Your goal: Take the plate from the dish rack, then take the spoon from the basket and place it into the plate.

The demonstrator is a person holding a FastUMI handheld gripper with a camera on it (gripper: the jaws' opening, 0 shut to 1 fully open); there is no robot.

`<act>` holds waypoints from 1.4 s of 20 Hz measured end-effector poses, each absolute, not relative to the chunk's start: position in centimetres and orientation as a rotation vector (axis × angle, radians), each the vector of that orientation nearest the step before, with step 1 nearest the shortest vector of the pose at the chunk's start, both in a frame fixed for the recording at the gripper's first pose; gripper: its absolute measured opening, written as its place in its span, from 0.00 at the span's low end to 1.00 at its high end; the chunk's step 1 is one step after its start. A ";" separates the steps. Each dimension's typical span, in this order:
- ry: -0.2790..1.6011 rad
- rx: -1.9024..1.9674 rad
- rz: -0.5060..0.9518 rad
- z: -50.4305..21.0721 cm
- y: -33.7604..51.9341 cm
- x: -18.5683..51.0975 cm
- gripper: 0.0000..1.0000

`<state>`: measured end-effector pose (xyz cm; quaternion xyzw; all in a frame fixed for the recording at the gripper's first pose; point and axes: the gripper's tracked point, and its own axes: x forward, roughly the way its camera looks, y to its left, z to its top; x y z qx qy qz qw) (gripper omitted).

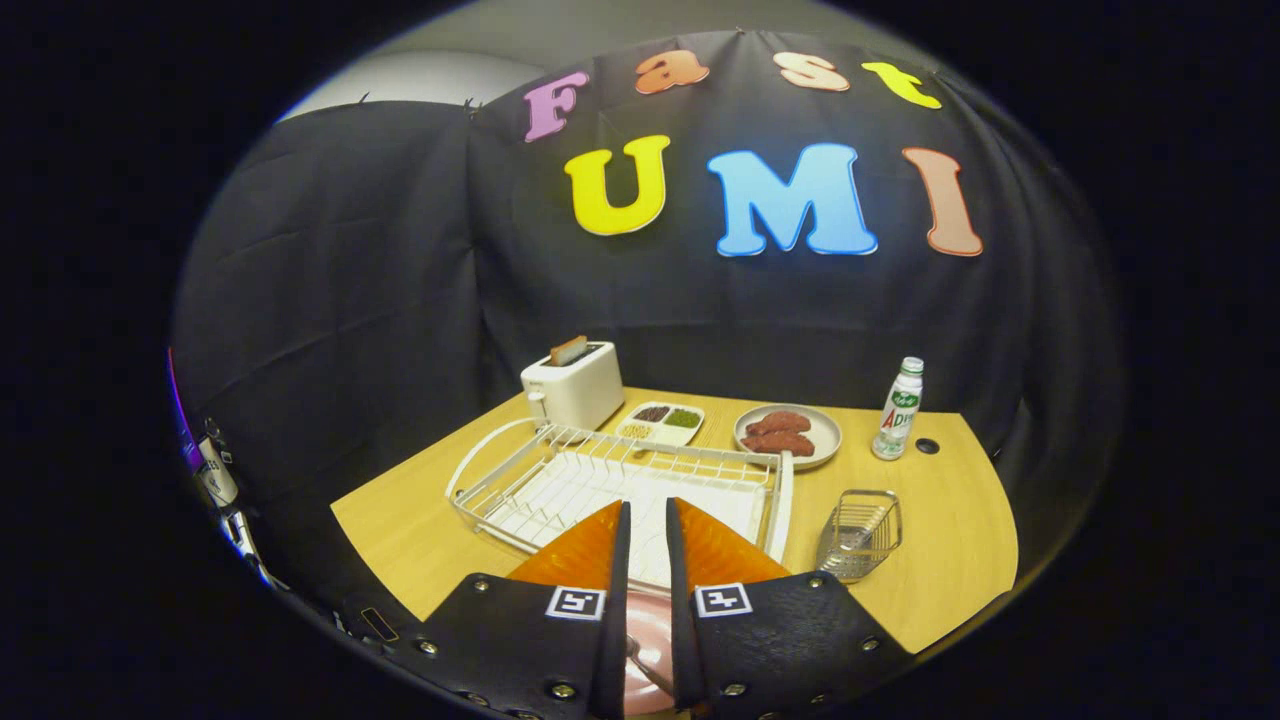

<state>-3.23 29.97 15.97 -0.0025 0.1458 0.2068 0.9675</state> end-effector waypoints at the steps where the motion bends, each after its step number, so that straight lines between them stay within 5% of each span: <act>1: 0.268 0.000 0.392 17.1 29.0 -2.9 0.19; 11: 0.071 0.011 0.142 26.3 20.9 -1.7 0.18; 16: 0.064 0.022 -0.007 31.4 17.5 -1.3 0.47; 19: 0.024 0.047 -0.063 34.6 16.4 -1.6 0.55; 22: 0.000 0.032 -0.068 37.2 15.9 -2.2 0.84; 28: -0.038 0.049 -0.063 38.5 14.7 -1.7 0.88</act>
